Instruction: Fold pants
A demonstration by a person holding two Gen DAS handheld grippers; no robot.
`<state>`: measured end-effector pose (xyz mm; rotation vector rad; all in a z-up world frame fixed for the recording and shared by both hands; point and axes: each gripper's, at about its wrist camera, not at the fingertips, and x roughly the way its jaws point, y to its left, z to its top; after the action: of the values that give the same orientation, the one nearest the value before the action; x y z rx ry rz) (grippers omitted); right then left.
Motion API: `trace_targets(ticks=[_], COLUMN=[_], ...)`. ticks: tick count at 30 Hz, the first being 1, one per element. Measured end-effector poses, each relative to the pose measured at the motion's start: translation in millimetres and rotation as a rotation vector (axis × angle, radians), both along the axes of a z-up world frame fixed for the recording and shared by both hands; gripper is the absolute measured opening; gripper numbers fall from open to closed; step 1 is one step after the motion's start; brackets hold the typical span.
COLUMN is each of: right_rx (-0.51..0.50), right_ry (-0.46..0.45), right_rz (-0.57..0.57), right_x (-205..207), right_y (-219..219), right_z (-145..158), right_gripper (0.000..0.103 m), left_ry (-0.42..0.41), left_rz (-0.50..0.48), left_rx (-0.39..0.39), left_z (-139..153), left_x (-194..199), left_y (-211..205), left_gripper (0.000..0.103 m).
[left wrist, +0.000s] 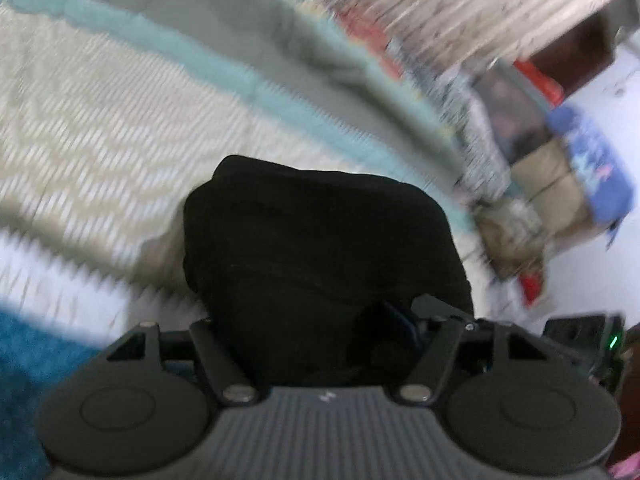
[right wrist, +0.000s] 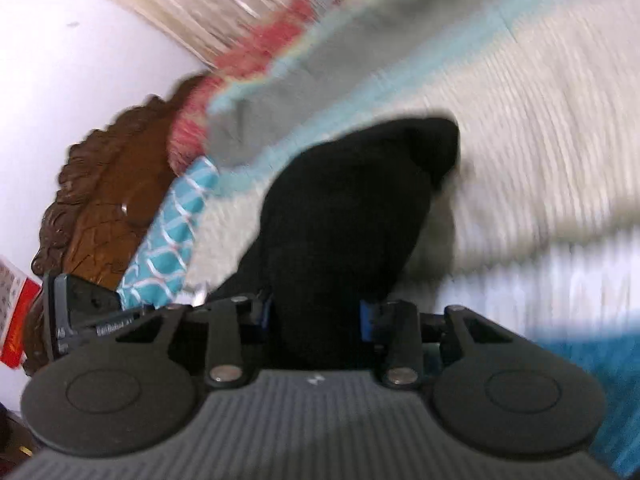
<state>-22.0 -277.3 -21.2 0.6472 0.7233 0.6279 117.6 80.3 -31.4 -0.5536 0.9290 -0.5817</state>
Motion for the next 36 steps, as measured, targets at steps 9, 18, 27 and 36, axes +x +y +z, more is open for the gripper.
trace_targets(ticks=[9, 18, 27, 36], right_rx=[-0.074, -0.215, -0.214, -0.243], right_ry=[-0.313, 0.062, 0.025, 0.048], right_rz=[-0.120, -0.310, -0.437, -0.438], right_x=[103, 209, 160, 43], right_y=[-35, -64, -69, -52], right_z=[54, -67, -44, -38], right_gripper=[0.040, 0.059, 0.067, 0.067], left_ry=[-0.264, 0.042, -0.031, -0.184], left_rz=[0.004, 0.096, 0.134, 0.151], left_rx=[0.077, 0.254, 0.477, 0.709], left_z=[59, -75, -28, 23], left_x=[130, 239, 205, 79], left_y=[-74, -147, -162, -142], left_gripper=[0.066, 0.085, 0.089, 0.095])
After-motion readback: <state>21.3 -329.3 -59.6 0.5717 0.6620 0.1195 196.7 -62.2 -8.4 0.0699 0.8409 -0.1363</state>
